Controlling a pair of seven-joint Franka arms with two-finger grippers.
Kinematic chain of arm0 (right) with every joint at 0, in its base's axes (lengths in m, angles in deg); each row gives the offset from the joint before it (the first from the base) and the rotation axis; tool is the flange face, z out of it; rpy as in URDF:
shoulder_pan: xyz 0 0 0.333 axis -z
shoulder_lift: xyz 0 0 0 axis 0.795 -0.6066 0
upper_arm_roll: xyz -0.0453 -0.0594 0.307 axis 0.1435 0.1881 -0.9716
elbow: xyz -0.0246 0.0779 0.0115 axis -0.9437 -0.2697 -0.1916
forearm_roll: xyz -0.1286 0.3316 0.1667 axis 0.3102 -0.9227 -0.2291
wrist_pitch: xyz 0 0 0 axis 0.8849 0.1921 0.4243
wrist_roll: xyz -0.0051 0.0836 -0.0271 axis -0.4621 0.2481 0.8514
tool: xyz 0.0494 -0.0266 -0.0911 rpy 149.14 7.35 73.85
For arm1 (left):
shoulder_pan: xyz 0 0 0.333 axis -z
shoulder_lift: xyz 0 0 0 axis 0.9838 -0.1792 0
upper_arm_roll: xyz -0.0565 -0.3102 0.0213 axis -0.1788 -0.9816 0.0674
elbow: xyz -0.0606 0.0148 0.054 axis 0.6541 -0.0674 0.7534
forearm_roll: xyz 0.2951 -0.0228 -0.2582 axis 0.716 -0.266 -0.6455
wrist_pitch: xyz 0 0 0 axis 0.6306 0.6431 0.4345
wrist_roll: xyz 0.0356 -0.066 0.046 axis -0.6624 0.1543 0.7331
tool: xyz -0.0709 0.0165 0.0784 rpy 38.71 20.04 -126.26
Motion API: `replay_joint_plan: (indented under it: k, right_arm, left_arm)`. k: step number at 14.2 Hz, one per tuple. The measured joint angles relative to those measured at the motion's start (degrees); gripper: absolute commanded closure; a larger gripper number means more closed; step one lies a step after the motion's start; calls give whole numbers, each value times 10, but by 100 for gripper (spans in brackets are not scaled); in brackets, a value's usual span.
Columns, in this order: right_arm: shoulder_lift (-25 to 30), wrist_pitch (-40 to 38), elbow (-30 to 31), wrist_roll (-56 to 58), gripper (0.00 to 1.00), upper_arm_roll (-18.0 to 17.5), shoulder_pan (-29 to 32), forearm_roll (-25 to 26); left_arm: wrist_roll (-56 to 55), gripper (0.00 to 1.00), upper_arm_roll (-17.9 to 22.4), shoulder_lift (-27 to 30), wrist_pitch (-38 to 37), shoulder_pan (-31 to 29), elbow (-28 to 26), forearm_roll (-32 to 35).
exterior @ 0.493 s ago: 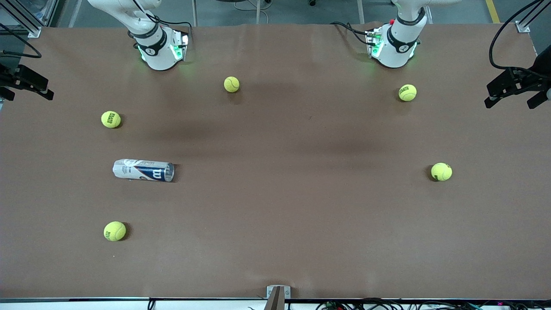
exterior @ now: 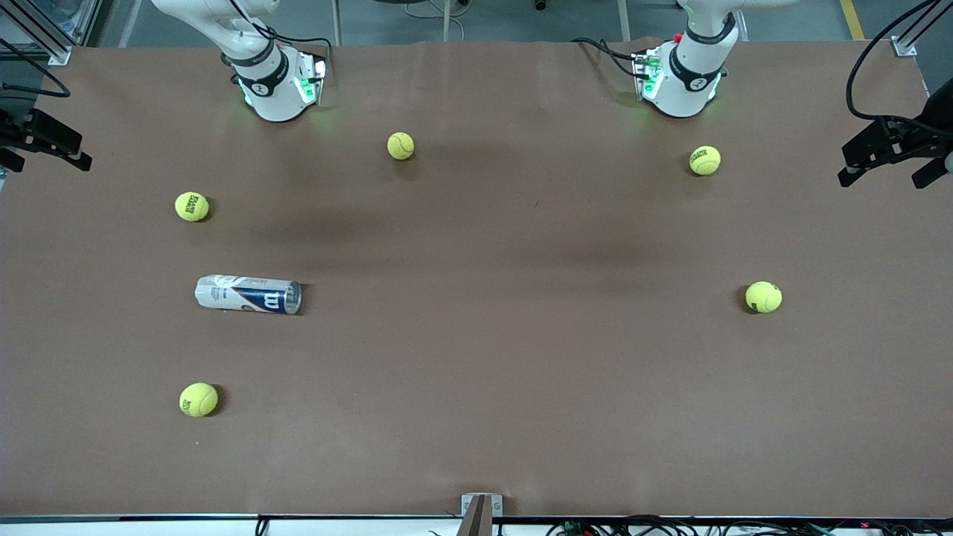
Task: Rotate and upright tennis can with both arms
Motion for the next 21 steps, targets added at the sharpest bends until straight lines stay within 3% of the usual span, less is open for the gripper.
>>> replay_joint_plan:
  k: [7, 11, 14, 21]
  right_arm:
    - [-5, 7, -1, 0, 0, 5, 1, 1]
    - [-42, 78, 0, 2, 0, 35, 3, 3]
    - [-86, 111, 0, -13, 0, 38, 3, 18]
    - [-142, 138, 1, -480, 0, 40, 2, -3]
  left_arm:
    - [1, 0, 0, 0, 0, 0, 0, 0]
    - [1, 0, 0, 0, 0, 0, -1, 0]
    - [1, 0, 0, -1, 0, 0, -3, 0]
    - [1, 0, 0, -1, 0, 0, -4, 0]
